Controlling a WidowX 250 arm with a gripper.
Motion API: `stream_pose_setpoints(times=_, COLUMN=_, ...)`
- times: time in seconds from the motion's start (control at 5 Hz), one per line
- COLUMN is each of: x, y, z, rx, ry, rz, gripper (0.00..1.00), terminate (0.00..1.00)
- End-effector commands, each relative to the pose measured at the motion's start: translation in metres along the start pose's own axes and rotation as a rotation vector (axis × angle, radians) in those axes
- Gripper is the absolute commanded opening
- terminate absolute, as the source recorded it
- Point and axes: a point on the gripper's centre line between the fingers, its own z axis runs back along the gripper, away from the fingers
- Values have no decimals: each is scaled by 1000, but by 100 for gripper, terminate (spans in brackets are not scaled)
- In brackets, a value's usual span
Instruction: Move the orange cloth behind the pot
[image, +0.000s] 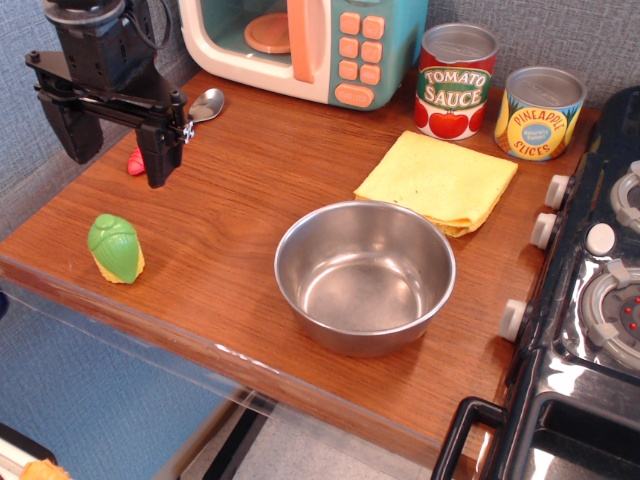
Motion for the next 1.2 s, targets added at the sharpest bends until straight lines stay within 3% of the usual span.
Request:
stream_pose_setpoints(times=0.0, x=0, y=0, z=0, rx=0, ry=0, rz=0, gripper=100, terminate=0)
stream_pose_setpoints(times=0.2, x=28, y=-25, z=-3, rx=-19, ry=-29, rz=-6, gripper=100, terminate=0)
stream_pose_setpoints(times=0.6, x=109, y=-112, z=-13, rx=-72, ry=-133, rz=-10, gripper=100, terminate=0)
stream_pose_setpoints(times=1.0, x=149, y=-172, z=-48, rx=-108, ry=-159, rz=-51, gripper=100, terminate=0)
